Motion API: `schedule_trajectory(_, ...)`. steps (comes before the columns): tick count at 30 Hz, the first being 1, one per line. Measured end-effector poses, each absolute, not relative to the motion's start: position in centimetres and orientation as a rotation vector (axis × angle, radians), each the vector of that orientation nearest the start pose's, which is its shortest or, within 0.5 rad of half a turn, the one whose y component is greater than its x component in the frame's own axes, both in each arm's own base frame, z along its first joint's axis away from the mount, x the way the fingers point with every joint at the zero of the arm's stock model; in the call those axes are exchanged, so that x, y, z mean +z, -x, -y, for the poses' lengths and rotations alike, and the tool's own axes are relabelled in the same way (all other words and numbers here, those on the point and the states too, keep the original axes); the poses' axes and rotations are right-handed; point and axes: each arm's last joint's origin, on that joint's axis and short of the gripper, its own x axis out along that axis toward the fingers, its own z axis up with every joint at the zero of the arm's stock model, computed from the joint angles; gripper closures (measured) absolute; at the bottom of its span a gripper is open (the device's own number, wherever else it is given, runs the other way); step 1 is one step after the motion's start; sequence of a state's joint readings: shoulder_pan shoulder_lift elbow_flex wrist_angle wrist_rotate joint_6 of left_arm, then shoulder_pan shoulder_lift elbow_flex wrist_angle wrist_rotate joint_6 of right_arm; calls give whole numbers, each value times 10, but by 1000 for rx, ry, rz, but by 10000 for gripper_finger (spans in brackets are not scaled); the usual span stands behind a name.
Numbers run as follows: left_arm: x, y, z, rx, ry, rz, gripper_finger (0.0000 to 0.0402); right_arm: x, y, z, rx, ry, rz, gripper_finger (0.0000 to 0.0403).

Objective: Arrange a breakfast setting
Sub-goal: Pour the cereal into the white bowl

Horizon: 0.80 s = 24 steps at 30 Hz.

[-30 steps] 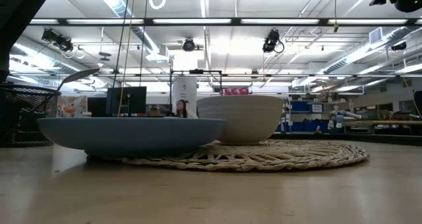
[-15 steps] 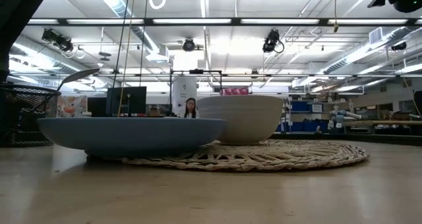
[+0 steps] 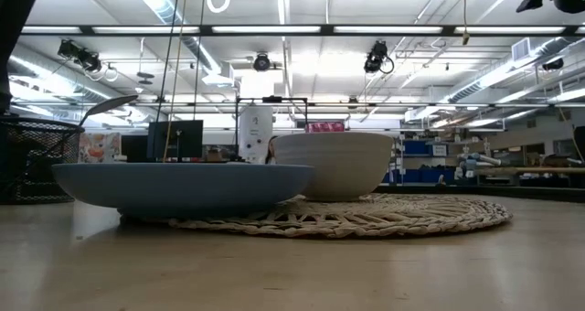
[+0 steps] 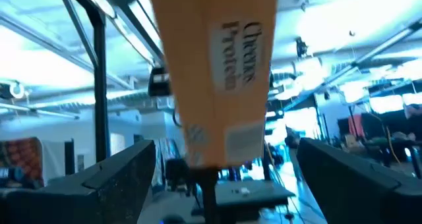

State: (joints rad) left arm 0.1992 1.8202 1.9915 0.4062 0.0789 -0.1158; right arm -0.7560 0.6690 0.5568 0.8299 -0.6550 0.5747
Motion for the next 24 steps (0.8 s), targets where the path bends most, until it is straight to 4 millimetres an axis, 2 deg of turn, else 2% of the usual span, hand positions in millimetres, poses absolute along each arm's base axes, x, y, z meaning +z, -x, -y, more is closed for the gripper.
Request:
schedule_trajectory(5, 527, -368, -74, 113, -16, 499, 195, 358, -108, 77, 22, -99, 528, 38)
schedule_trajectory(8, 532, -355, -72, 118, -23, 434, 195, 370, -107, 77, 0, -92, 500, 39)
schedule_trajectory(13, 542, -331, -68, 129, -32, 363, 195, 400, -103, 73, -40, -41, 433, 39)
schedule_trajectory(18, 554, -308, -64, 133, -42, 359, 195, 437, -90, 63, -74, -14, 390, 31)
schedule_trajectory(24, 557, -296, -61, 135, -58, 312, 195, 487, -77, 51, -87, 39, 346, 8)
